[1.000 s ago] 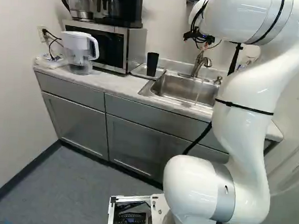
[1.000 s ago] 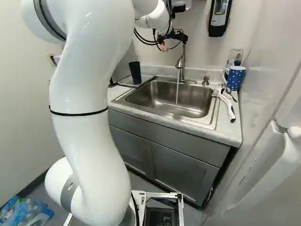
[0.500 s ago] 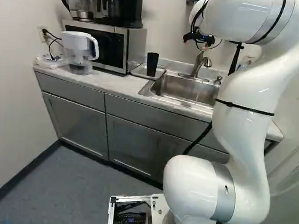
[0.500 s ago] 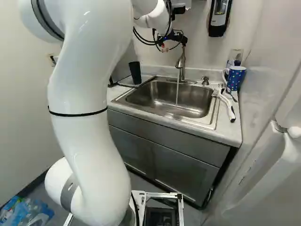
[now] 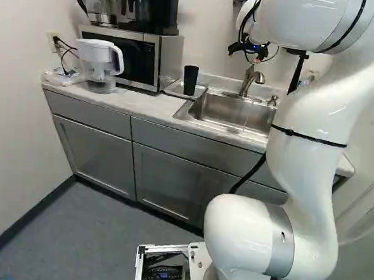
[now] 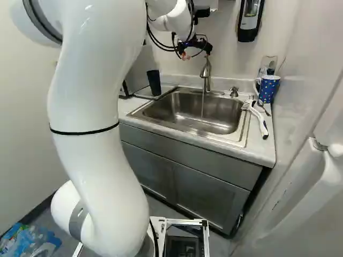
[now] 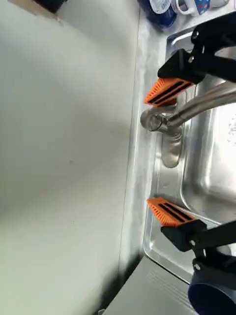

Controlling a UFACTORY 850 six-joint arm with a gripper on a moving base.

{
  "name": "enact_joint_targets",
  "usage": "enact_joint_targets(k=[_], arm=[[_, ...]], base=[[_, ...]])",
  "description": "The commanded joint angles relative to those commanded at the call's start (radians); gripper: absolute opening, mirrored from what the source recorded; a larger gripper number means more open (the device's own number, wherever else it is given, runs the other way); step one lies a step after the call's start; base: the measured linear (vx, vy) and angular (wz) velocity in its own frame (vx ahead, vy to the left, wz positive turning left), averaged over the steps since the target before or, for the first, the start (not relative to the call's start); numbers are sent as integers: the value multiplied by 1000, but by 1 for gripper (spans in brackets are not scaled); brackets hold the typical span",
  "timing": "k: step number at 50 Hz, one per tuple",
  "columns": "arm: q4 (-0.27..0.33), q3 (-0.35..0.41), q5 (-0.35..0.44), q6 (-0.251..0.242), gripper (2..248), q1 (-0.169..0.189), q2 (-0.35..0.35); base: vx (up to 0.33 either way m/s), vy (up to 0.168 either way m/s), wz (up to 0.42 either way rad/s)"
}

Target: Rinse the cup and place it in the tray

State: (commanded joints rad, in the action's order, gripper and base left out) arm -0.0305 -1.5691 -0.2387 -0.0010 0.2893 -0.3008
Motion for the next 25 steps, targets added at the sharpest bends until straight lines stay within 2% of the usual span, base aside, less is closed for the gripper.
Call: enact_joint_targets(k=[25], arm=[[0, 16, -22, 0, 247, -3, 14]], base=[[0, 0, 0]])
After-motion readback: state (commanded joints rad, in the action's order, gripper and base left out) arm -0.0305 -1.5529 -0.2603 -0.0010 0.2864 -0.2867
